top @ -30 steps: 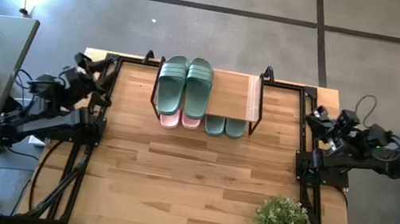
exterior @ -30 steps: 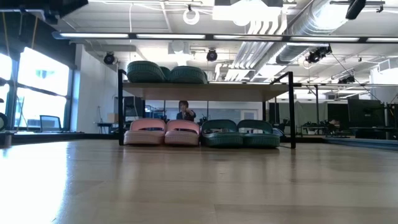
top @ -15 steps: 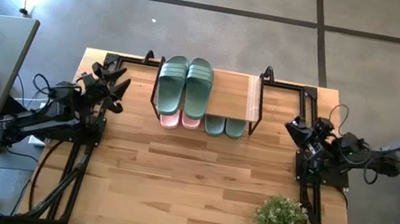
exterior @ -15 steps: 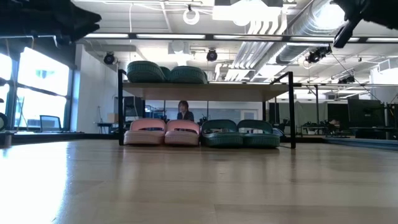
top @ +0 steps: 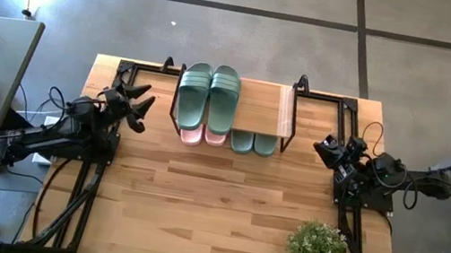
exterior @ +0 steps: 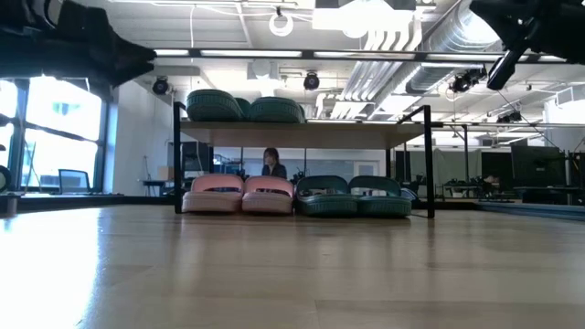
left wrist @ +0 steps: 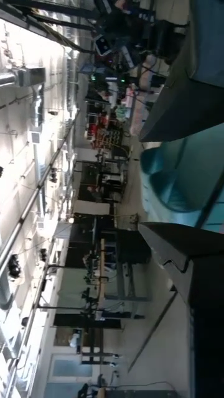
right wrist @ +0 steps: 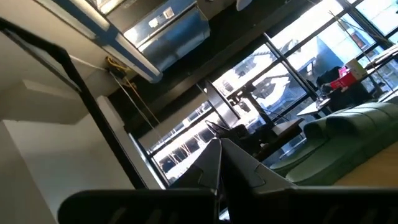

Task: Pick and place slides into the shelf
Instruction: Return to Home Position

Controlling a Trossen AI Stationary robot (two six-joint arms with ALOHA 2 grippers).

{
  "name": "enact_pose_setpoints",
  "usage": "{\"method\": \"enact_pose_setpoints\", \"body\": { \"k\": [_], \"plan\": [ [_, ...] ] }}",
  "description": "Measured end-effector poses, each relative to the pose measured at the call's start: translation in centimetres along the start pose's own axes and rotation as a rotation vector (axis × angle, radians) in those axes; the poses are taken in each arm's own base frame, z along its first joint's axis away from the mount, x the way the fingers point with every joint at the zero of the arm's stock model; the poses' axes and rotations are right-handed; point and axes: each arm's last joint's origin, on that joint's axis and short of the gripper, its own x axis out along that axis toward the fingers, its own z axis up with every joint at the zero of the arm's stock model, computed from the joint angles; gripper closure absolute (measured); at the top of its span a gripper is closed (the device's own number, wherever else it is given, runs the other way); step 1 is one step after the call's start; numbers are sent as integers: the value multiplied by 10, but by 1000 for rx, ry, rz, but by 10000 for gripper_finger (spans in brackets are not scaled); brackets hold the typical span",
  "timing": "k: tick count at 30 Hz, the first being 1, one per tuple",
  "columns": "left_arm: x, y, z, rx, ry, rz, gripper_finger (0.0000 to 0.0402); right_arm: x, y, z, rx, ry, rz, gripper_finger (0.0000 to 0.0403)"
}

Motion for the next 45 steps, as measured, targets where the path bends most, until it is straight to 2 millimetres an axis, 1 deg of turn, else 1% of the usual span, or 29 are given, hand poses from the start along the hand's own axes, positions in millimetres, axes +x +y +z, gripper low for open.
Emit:
{"method": "enact_pose_setpoints", "body": {
  "k": [5,10,13,18,22,25,34,36,38,45],
  "plan": [
    [0,-1,-11,57,37,-36,197,0,-3,-5,-108,49,-24,403],
    [-1,-4,-14,155,67,-167,197,-1,-7,-11,-198,114,-57,403],
    [-2,-6,-20,186,125,-241,197,-2,-11,-16,-297,176,-83,403],
    [-4,-5,-32,187,241,-271,197,-3,-16,-20,-469,228,-140,403],
    [-4,-6,-31,188,235,-270,205,-4,-17,-20,-485,215,-189,403],
    [-4,-5,-31,202,235,-271,233,-4,-18,-20,-489,213,-206,403],
    [-4,-5,-31,248,232,-277,372,-6,-23,-24,-521,251,-298,403],
    [-4,-5,-31,250,231,-278,393,-7,-25,-25,-533,265,-328,403],
    [-4,-5,-31,251,232,-276,393,-8,-27,-27,-544,283,-353,403],
    [-4,-5,-31,250,232,-276,347,-11,-31,-31,-564,337,-375,403]
  ]
}}
